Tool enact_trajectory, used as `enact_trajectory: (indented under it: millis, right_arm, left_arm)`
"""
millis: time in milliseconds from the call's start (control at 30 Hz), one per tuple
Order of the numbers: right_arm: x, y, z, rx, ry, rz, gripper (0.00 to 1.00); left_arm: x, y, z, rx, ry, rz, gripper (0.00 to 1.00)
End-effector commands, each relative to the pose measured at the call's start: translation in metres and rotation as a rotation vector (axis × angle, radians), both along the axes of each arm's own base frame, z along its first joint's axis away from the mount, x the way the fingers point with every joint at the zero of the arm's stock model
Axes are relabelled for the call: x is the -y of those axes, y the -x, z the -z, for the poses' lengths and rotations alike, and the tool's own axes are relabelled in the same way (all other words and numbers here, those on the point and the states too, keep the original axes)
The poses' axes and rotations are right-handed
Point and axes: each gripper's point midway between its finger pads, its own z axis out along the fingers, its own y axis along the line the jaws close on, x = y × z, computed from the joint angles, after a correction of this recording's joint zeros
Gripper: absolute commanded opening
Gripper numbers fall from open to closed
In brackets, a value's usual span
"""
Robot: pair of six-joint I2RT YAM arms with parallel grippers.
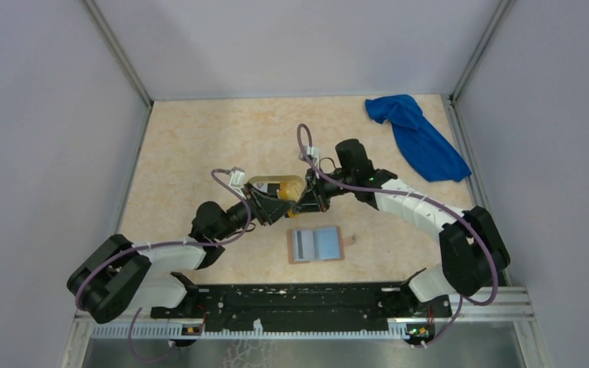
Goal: Put the credit cards into the card holder
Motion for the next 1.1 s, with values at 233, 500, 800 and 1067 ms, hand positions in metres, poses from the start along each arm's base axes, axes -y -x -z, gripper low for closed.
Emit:
enact_trajectory:
  millis: [233, 500, 800, 1067]
  right_arm:
    - [0.004, 0.026, -0.042, -0.048, -0.218, -0.257, 0.00]
    - [0.007, 0.025, -0.043, -0.061, -0.225, -0.263, 0.00]
    - [0.007, 0.024, -0.043, -0.077, -0.227, -0.259, 0.00]
    - [0.006, 0.017, -0.038, -0.089, -0.220, -0.233, 0.00]
  left_arm:
    - [-0.007, 0.026, -0.023, 0.113, 0.055, 0.134, 0.43]
    - [-0.018, 0.031, -0.024, 0.137, 0.054, 0.202, 0.40]
    - [-0.017, 0.042, -0.007, 0.123, -0.013, 0.298, 0.42]
    - [-0.010, 0.048, 0.000, 0.116, -0.028, 0.383, 0.41]
